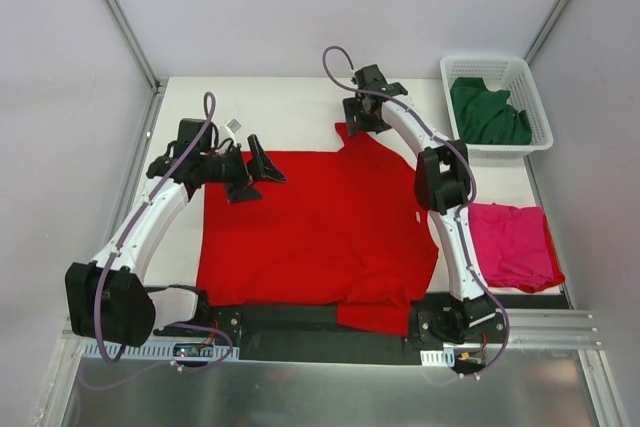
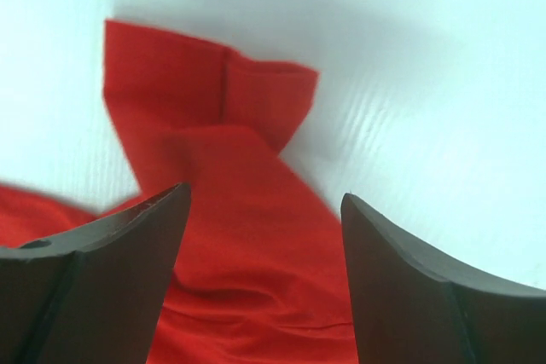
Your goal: Fold and stack the t-shirts
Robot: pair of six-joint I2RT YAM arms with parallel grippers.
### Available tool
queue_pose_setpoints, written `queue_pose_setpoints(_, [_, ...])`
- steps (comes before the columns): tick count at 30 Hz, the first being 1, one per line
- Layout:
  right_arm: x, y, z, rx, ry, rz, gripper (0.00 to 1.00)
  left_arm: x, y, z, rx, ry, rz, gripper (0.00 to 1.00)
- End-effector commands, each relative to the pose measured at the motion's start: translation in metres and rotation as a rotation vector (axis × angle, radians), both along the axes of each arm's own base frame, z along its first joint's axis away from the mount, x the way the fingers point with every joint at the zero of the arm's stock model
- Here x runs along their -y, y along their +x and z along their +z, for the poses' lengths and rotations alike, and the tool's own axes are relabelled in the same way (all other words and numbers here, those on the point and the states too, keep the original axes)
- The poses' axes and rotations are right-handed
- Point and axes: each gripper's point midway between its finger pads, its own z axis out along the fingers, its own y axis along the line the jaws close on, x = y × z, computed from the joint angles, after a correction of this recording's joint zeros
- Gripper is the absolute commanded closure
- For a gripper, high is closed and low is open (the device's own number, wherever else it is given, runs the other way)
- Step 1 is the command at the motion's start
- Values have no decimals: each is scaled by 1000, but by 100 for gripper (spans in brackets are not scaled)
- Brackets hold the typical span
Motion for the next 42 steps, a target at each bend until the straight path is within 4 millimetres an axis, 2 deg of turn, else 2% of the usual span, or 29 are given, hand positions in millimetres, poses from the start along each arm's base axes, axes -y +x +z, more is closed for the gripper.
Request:
queue_pose_setpoints(1, [1, 27, 17, 98, 25, -10, 25, 4, -5, 11, 29, -37, 9, 1])
queue_pose_setpoints(6, [5, 29, -2, 55, 52, -20, 26, 3, -11, 11, 30, -39, 23, 1])
queue_pose_setpoints(12, [5, 24, -3, 20, 87, -27, 28, 2, -10, 8, 15, -34, 36, 1])
queue_pose_setpoints(15, [4, 18, -7, -6, 94, -25, 34, 2, -9, 10, 24, -32, 40, 1])
queue_pose_setpoints(17, [6, 16, -7, -11, 91, -29, 48, 2, -8, 9, 24, -30, 40, 1])
queue_pose_setpoints(22, [8, 19, 12, 31, 78, -38, 70, 3, -9, 7, 17, -27, 42, 1])
queue_pose_setpoints(23, [11, 21, 20, 45, 80, -43, 72, 3, -8, 6, 17, -27, 40, 1])
queue_pose_setpoints(35, [19, 12, 70, 104, 69, -47, 72, 16, -3, 3, 11, -45, 10, 1])
queue_pose_setpoints(40, [32, 12, 85, 138, 29, -63, 81, 20, -2, 5, 18, -54, -1, 1])
queue_pose_setpoints(42, [35, 14, 84, 135, 43, -71, 81, 20, -3, 5, 22, -56, -5, 1])
